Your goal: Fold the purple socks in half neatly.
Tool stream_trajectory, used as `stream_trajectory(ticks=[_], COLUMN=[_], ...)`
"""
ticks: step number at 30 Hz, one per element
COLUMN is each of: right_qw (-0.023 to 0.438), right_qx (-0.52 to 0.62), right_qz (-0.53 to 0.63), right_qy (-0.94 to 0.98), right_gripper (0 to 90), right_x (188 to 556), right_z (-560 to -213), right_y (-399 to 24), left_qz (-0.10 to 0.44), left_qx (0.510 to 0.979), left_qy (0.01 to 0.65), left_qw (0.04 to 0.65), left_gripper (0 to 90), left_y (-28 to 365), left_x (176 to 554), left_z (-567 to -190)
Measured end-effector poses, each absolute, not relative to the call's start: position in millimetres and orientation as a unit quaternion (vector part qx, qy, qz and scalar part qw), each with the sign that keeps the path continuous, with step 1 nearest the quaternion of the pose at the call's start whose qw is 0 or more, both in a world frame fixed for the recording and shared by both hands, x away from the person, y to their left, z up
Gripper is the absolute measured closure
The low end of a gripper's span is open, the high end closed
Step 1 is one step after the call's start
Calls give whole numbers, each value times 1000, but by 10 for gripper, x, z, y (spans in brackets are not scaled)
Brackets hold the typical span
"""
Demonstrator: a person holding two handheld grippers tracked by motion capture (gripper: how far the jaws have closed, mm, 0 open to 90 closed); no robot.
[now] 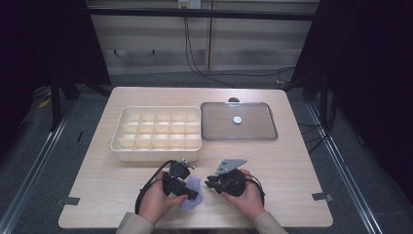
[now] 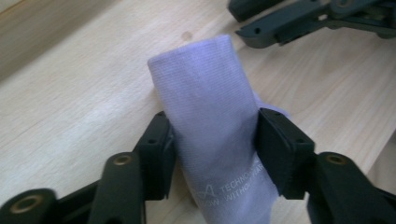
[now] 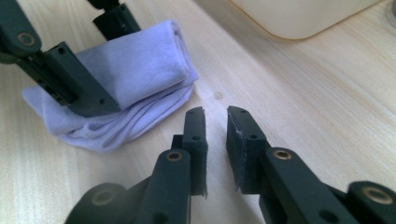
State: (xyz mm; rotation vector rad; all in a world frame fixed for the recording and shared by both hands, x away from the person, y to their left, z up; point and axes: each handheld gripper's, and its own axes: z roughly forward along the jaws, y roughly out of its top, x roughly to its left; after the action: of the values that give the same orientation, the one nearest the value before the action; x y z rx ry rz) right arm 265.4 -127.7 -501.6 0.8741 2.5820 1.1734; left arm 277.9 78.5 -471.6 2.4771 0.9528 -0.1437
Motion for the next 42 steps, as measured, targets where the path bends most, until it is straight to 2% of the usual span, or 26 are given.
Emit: stream_trajectory(ticks=[9,15,20,34,41,42], right_qw=[97,98,104,107,118,120], right_qx=[308,312,309,315,310,312], right_qz=[393,396,400,398,385,382], right_qy=[861,858,856,855,861,861], right_gripper=[672,626,567,314,238,205], right_x=[2665,2676,2678,2702,2696,2705], right_z=[-5041,-5060,-5076,-5096,-5102,-5103], right_y=[-1302,-1314,-1313,-1293,-1268,-1269], left_qz=[-81,-78,-73,-60,-59,-59], left_qx=[898,906,909,911,909,908], left_qy=[350,340,339,347,355,356], left_qw=[255,238,231,213,212,211], left_gripper=[637,693,705,705,704,704], left_y=[789,789,836,1064,1175,1213], left_x=[2777,2792,2808,2915,2964,2976], left_z=[-4740,-4683,-4633,-4408,-4349,-4330])
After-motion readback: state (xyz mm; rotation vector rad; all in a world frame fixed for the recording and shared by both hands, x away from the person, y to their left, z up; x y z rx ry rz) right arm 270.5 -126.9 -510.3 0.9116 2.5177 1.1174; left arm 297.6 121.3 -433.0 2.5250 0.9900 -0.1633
